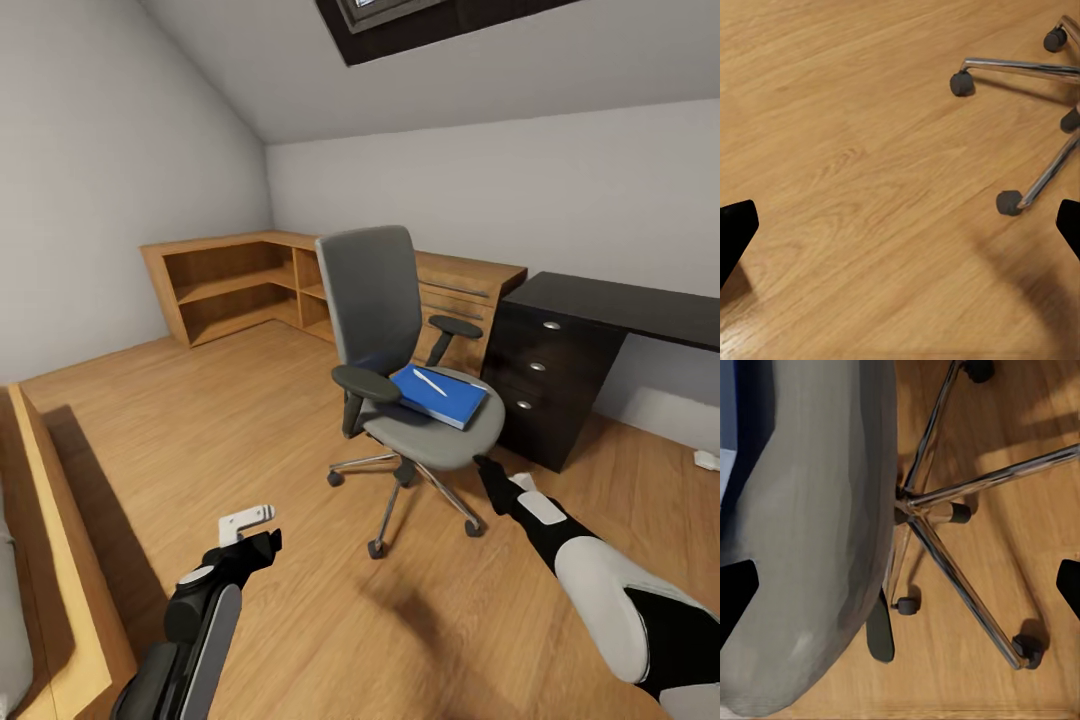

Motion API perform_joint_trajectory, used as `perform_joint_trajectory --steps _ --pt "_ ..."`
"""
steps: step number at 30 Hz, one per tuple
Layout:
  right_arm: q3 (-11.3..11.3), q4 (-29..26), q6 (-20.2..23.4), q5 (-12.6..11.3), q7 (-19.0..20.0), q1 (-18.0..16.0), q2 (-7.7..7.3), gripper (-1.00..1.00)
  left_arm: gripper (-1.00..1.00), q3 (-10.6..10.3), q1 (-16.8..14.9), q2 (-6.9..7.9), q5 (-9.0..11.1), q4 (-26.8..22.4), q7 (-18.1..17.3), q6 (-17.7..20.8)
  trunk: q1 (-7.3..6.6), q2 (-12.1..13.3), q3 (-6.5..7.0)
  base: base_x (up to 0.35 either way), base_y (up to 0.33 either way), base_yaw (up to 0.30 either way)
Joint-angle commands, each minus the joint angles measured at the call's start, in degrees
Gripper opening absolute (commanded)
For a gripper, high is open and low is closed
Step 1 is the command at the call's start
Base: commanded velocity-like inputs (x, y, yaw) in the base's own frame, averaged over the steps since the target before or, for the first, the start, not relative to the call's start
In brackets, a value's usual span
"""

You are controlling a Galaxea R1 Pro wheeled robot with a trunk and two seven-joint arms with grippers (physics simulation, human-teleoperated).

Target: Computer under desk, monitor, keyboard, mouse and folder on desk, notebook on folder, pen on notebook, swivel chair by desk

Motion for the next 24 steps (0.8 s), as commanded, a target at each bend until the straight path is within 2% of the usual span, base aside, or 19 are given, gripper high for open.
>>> perform_joint_trajectory --steps 1,12,24 --pt "-0.26 0.05 0.22 0.06 0.17 -0.03 0.29 1.0 1.0 -0.09 -0.03 0.01 0.59 0.03 0.55 0.15 -0.01 -0.02 -0.05 -0.003 0.0 0.0" --pt "-0.2 0.29 0.18 2.01 1.17 -0.03 2.52 1.0 1.0 -1.84 -0.03 0.03 0.56 0.5 0.56 0.15 -0.01 -0.02 -0.05 0.0 0.0 0.0" --pt "-0.19 0.31 0.19 2.25 1.3 -0.03 3.15 1.0 1.0 -2.23 -0.03 0.01 0.51 0.56 0.56 0.07 -0.01 -0.02 -0.05 0.0 0.0 0.0"
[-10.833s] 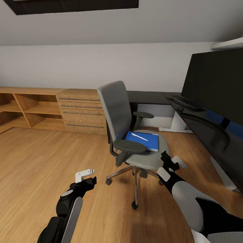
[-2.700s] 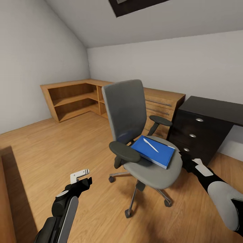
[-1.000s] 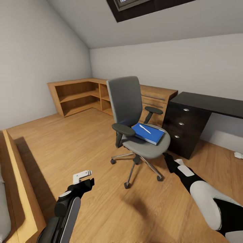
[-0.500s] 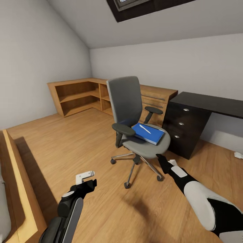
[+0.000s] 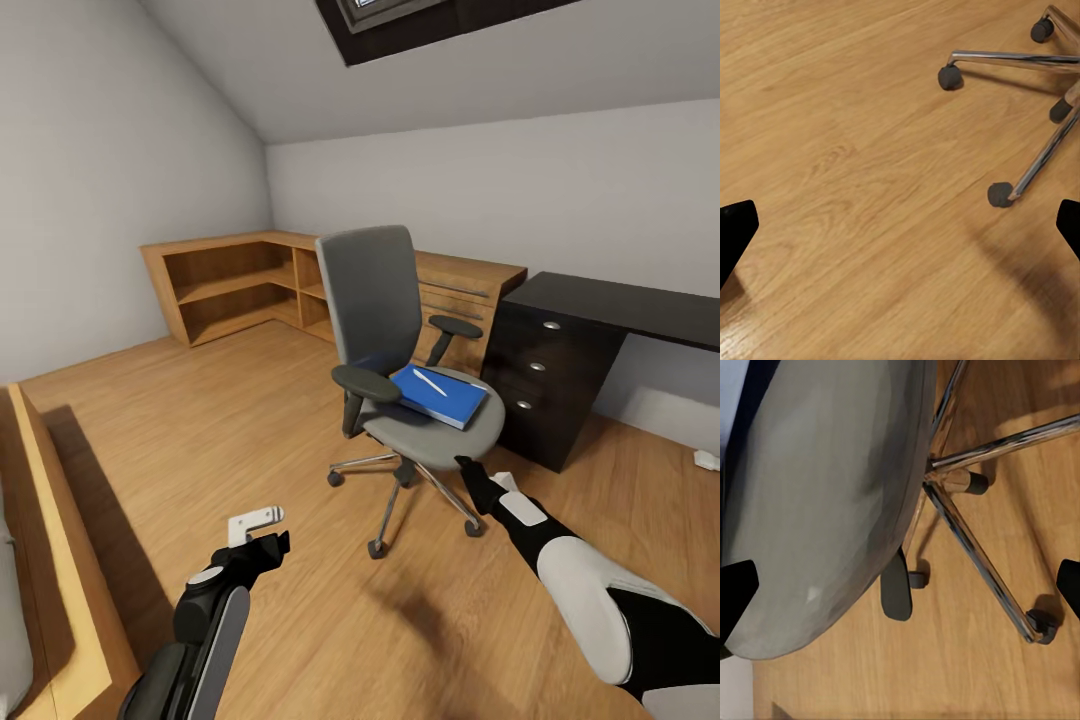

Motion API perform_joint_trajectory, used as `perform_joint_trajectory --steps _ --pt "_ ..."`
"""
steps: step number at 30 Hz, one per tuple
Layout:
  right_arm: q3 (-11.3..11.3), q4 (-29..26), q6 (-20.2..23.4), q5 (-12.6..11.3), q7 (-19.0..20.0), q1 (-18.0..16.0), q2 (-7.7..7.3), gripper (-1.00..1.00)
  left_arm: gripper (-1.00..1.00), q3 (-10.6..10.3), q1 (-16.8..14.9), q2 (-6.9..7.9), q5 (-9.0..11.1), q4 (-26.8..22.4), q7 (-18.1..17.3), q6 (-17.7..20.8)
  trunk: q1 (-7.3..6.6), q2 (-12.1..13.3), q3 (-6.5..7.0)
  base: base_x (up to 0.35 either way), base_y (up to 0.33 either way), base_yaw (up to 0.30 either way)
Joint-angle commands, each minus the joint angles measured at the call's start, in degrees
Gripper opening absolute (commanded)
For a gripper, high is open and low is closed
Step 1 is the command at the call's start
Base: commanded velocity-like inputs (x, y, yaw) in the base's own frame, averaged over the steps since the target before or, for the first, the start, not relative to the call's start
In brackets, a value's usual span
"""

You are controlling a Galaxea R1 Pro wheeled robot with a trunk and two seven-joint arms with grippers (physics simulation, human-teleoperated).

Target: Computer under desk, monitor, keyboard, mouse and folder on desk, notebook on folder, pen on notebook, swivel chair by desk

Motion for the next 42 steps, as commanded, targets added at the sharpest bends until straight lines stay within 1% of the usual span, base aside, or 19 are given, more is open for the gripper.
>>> perform_joint_trajectory --steps 1,8,15,42 --pt "-0.3 0.0 0.25 -0.14 0.16 -0.03 0.01 1.0 1.0 -0.06 -0.03 -0.01 0.6 -0.06 0.54 0.14 -0.01 -0.02 -0.05 0.0 0.0 0.0" --pt "-0.3 0.0 0.29 -0.15 0.15 -0.03 0.06 1.0 1.0 -0.08 -0.03 -0.02 0.6 -0.06 0.55 0.13 -0.01 -0.02 -0.05 0.034 0.0 0.0" --pt "-0.3 0.0 0.32 -0.15 0.15 -0.03 0.06 1.0 1.0 -0.09 -0.03 0.0 0.6 -0.06 0.55 0.13 -0.01 -0.02 -0.05 0.173 0.0 0.0" --pt "-0.23 -0.08 0.24 -0.15 0.16 -0.03 0.15 1.0 1.0 -0.09 -0.03 -0.05 0.69 0.01 0.47 0.13 -0.01 -0.02 -0.05 0.311 0.0 0.0"
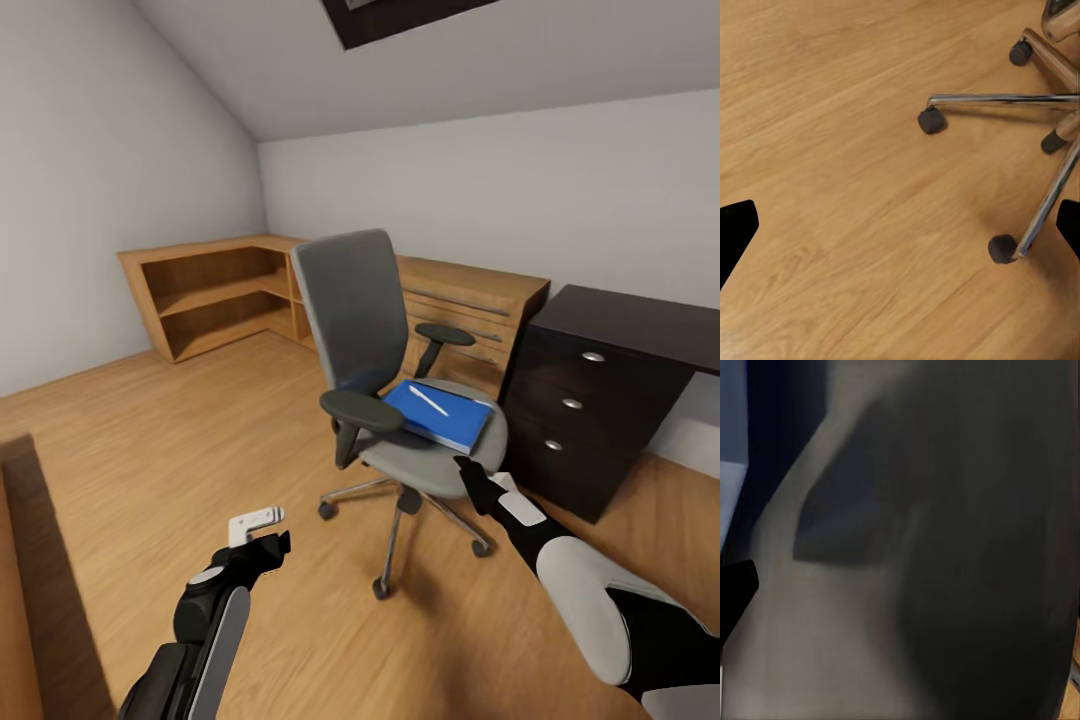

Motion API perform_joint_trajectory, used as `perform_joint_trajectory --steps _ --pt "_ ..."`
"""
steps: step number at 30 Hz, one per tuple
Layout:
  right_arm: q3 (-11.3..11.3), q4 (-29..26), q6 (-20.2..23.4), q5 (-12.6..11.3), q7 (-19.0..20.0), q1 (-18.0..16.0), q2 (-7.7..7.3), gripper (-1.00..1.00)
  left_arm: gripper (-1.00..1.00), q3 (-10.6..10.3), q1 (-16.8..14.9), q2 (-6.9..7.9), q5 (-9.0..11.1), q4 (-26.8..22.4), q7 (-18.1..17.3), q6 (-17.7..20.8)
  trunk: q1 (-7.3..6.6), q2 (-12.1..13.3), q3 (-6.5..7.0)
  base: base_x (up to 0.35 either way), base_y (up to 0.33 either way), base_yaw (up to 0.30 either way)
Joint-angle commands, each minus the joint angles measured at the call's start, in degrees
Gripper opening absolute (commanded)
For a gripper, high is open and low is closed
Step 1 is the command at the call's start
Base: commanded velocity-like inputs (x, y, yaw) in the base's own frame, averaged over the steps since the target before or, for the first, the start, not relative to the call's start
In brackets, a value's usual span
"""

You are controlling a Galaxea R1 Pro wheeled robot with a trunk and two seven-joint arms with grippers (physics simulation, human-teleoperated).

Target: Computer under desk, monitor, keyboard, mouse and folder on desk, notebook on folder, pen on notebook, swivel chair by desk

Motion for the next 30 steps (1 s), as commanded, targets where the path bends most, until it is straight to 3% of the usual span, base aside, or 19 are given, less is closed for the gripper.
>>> perform_joint_trajectory --steps 1,14,20,24,30 --pt "-0.3 -0.04 0.28 -0.4 0.31 -0.06 0.01 1.0 1.0 -0.05 -0.03 0.0 0.6 -0.04 0.54 0.14 0.02 -0.02 -0.05 0.321 0.0 0.0" --pt "-0.29 -0.08 0.19 -0.31 0.3 -0.06 0.01 1.0 1.0 -1.18 -0.03 -0.01 0.52 1.17 0.66 0.14 0.02 -0.02 0.35 0.315 0.0 0.108" --pt "-0.29 -0.04 0.19 -0.22 0.3 -0.06 0.04 1.0 1.0 -1.28 -0.03 -0.01 0.52 1.21 0.7 0.14 0.02 -0.02 0.71 0.049 0.0 0.198" --pt "-0.34 -0.04 0.19 2.24 0.3 -0.06 0.37 1.0 1.0 -1.28 -0.03 -0.01 0.52 1.21 0.71 0.14 0.02 -0.02 0.88 0.001 0.0 0.134" --pt "-0.38 -0.04 0.19 2.9 0.3 -0.06 0.43 1.0 1.0 -1.28 -0.03 -0.01 0.52 1.2 0.7 0.16 0.02 -0.02 0.91 -0.054 0.0 0.019"
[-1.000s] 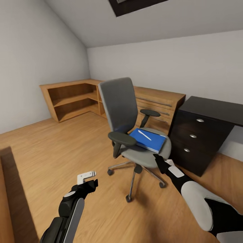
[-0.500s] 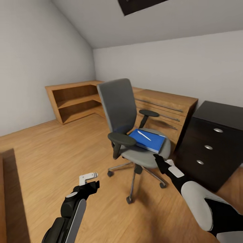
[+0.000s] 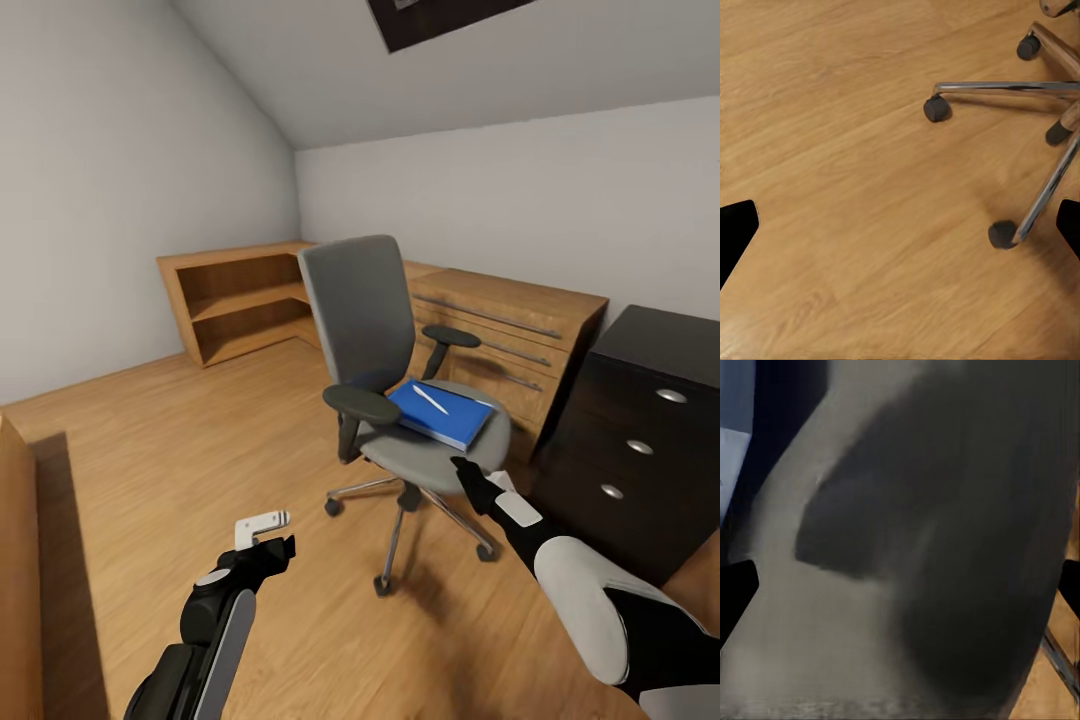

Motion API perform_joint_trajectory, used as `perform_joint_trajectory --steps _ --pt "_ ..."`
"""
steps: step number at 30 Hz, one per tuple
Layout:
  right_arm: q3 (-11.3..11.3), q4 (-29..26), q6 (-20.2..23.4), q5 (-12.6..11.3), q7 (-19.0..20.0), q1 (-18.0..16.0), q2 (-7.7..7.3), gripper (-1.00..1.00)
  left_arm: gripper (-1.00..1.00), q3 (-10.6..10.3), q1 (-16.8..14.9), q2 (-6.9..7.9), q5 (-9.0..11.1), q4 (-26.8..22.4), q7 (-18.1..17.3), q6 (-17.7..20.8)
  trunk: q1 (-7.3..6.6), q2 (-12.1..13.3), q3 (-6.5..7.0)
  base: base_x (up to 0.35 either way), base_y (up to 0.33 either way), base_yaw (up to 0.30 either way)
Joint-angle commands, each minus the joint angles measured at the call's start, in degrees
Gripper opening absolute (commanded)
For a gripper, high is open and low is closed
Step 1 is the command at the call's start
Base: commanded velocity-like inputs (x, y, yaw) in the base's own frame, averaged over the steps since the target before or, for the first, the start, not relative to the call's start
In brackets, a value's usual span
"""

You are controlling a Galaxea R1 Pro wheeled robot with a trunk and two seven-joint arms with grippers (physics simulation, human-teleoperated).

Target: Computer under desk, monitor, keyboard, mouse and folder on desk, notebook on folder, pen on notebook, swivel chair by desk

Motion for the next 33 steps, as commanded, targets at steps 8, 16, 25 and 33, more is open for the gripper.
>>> perform_joint_trajectory --steps 8,16,25,33 --pt "-0.29 0.0 0.26 -0.1 0.16 -0.03 0.09 1.0 1.0 -0.05 -0.03 0.0 0.6 -0.06 0.53 0.14 -0.03 -0.02 -0.05 -0.307 0.0 0.001" --pt "-0.19 0.06 0.26 0.99 0.16 -0.03 0.94 1.0 1.0 -0.05 -0.03 0.0 0.6 -0.04 0.52 0.13 -0.03 -0.02 -0.05 -0.24 0.0 0.0" --pt "1.26 1.51 0.26 4.35 0.17 -0.03 3.39 1.0 1.0 -0.05 -0.03 0.0 0.6 -0.03 0.55 0.16 -0.03 -0.02 -0.05 -0.015 0.0 0.0" --pt "1.54 1.07 0.26 5.96 0.17 -0.03 5.56 1.0 1.0 -0.05 -0.03 -0.06 0.6 0.13 0.46 0.17 -0.03 -0.02 -0.05 0.0 0.0 0.0"
